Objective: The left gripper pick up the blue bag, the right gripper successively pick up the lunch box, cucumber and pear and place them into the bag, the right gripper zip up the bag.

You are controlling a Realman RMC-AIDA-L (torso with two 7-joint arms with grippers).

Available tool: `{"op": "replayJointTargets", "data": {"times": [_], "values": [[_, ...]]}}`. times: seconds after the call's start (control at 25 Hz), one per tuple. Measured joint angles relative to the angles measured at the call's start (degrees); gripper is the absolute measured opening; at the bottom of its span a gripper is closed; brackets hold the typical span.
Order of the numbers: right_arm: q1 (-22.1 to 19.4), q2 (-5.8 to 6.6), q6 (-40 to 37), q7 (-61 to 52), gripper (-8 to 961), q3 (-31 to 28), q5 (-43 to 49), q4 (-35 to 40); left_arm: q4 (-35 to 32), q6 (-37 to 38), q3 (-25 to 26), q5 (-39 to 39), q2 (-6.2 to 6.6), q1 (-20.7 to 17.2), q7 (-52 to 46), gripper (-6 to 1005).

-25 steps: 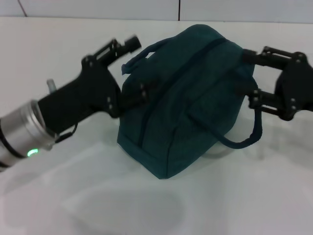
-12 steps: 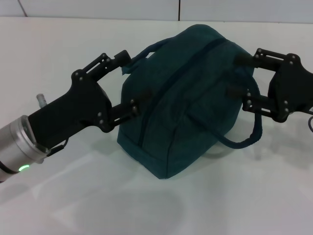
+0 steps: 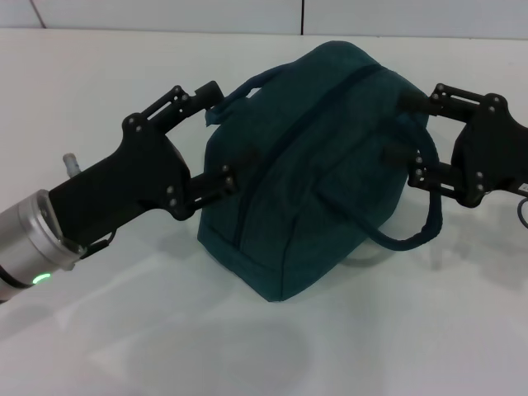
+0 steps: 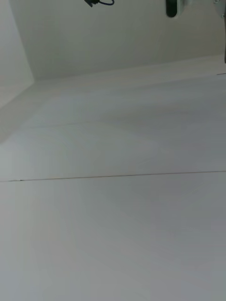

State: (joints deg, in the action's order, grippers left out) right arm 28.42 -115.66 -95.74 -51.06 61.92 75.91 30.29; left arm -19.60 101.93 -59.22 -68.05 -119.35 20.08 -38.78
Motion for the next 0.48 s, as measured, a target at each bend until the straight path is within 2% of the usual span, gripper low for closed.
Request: {"op": "replayJointTargets", "data": {"times": [0.48], "values": [[0.2, 0.1, 0.2, 1.2, 603, -0.2, -2.0, -0.7, 0.0, -0.3, 0.0, 0.2, -0.14, 0.4, 1.5, 799]]}}
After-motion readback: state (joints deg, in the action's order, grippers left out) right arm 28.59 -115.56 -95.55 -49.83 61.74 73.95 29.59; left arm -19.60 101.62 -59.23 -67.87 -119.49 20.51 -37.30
